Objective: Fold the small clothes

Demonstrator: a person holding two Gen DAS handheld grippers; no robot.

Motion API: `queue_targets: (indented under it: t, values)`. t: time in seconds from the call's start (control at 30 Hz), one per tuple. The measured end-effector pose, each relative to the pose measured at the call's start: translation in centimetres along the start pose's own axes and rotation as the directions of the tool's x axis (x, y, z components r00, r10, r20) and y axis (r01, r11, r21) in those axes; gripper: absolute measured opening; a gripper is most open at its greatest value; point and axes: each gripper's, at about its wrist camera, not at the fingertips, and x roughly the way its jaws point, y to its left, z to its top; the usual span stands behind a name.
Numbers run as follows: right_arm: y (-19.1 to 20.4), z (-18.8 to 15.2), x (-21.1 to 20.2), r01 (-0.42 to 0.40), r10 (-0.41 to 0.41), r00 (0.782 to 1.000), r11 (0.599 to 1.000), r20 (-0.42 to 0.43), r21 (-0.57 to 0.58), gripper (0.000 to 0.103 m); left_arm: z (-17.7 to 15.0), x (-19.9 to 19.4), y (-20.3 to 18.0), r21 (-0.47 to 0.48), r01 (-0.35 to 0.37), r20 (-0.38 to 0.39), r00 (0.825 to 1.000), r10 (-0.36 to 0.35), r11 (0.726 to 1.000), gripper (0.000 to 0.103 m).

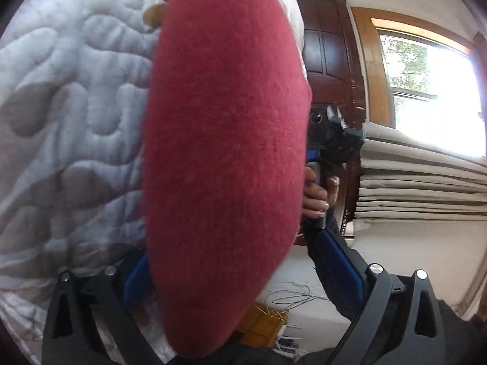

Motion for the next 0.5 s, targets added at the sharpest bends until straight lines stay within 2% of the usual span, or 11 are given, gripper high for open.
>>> queue_targets:
  t: [0.03,0.07,0.1,0.13,0.17,0.2,0.3,0.5]
  values:
    - [0.6,0.2,0.4,0.013,-0.013,1.0,1.0,-0.004,-0.022,0.099,-0.1,0.1,-0.2,0.01,-0.018,-0.003,1.0,0.018,1.0,0.098]
    - [1.0,0.5,1.2,0.036,-0.036,0.999,0.999,-0.005,-0.027,0.094,-0.1,0.4,-0.4,0.019,-0.043,-0.006,0.999,0.043,0.999,0.092]
    - [0.6,0.9,1.4,0.053,-0.053,0.999,0.998,-0.006,-0.022,0.088,-0.3,0.7,-0.7,0.029,-0.085,-0.013,0.996,0.085,0.996,0.076]
    - [1.3,1.0,1.6,0.084,-0.085,0.996,0.996,-0.005,-0.013,0.069,-0.4,0.9,-0.8,0.024,-0.117,-0.02,0.993,0.118,0.993,0.065]
    - [1.1,1.0,1.3,0.09,-0.09,0.996,0.996,-0.004,-0.005,0.05,-0.4,0.8,-0.5,-0.003,-0.108,-0.02,0.994,0.108,0.994,0.056]
    - [0.9,0.5,2.2,0.068,-0.068,0.998,0.998,-0.005,0.002,0.042,-0.5,0.6,-0.4,-0.021,-0.09,-0.014,0.996,0.089,0.996,0.05]
    - [2.3,0.0,1.9,0.1,-0.1,0.995,0.995,0.011,-0.025,0.037,-0.7,0.1,-1.0,-0.017,-0.086,-0.008,0.996,0.086,0.996,0.041]
    - [7.0,-2.0,3.6,0.13,-0.126,0.991,0.989,0.051,-0.075,0.035,-0.6,-1.8,-3.4,0.018,-0.062,0.0,0.998,0.062,0.998,0.038]
